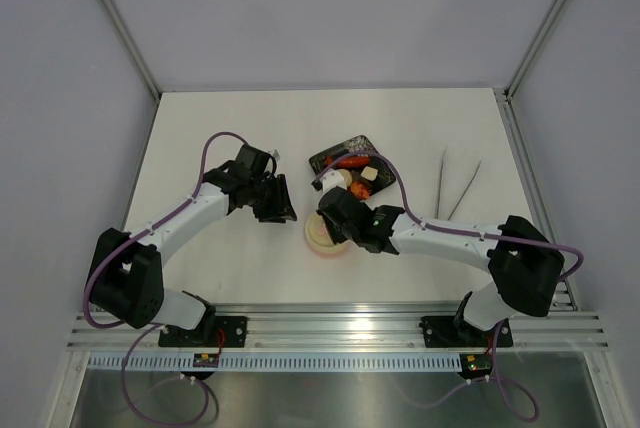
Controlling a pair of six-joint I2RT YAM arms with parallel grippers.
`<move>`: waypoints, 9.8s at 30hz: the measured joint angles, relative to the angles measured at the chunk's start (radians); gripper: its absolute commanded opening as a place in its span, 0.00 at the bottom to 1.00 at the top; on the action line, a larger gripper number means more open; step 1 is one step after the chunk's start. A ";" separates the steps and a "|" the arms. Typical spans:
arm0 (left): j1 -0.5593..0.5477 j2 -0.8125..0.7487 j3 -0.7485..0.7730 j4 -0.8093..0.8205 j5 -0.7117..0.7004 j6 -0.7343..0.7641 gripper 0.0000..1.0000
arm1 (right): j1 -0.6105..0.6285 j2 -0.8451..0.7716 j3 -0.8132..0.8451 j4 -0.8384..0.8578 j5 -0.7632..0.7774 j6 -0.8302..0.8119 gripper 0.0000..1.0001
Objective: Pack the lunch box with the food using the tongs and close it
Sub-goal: Screw the box lid onto the packing box, then reset both arms
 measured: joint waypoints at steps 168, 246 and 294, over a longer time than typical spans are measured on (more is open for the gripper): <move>0.146 -0.287 -0.079 -0.073 -0.069 -0.027 0.09 | -0.118 -0.164 0.275 -0.505 0.202 0.386 0.92; 0.154 -0.310 -0.058 -0.114 -0.063 -0.003 0.09 | -0.361 0.164 -0.293 0.748 -0.693 0.637 0.00; 0.154 -0.380 0.152 -0.204 -0.095 0.089 0.99 | -0.374 -0.682 0.006 -0.856 0.230 0.643 1.00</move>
